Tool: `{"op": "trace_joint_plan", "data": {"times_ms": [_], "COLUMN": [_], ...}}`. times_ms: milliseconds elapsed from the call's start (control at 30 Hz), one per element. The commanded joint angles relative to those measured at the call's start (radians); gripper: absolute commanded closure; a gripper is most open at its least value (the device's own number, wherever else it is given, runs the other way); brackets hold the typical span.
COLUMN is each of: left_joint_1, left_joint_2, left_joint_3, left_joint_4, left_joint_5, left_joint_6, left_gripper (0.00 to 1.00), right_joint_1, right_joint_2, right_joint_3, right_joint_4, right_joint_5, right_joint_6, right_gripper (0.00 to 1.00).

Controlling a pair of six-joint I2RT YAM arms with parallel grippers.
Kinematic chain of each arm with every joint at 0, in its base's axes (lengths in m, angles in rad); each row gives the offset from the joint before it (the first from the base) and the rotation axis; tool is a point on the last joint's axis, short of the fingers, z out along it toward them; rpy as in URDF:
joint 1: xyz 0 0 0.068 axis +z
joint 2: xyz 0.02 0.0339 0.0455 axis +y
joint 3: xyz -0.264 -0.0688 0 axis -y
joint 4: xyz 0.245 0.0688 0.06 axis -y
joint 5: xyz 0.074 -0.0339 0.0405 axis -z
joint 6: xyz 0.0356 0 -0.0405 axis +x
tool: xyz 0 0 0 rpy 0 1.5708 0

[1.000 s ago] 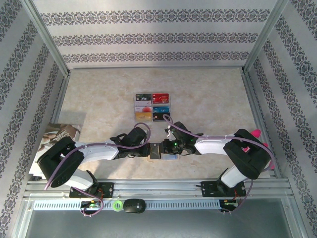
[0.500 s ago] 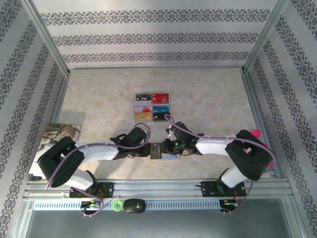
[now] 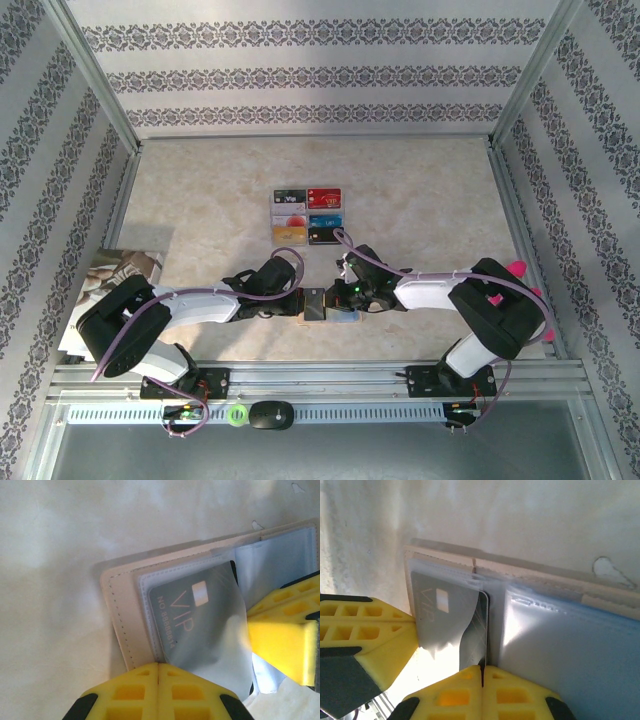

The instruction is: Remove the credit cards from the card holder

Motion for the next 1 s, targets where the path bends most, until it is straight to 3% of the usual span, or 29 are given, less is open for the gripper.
{"op": "trace_joint_plan", "data": {"times_ms": [0,400,800,967], "left_joint_1": [0.007,0.016,0.018,0.021], "left_joint_2": [0.021,0.003,-0.008,-0.050], "left_joint_3": [-0.033,-0.051,-0.035,-0.022], "left_joint_4": [-0.038,-0.034,-0.038,-0.046], "left_joint_5": [0.004,0.010,0.011,0.009], "left_joint_6": [0.007,-0.003,0.003,0.009], "left_gripper": [1.00,1.00,1.00,0.82], "right_joint_1": [0.008,-0.051,-0.009,0.041], "right_joint_2": [-0.009,-0.230,-0.375,-0.350], "right_joint_3": [-0.028,-0.071,0.015,0.067], "right_joint_4": [0.045,-0.185,-0.423,-0.463], "right_joint_5": [0.004,0.141,0.273,0.323], "right_joint_6": [0.001,-0.071,-0.145,-0.157], "right_gripper": [1.00,1.00,1.00,1.00]}}
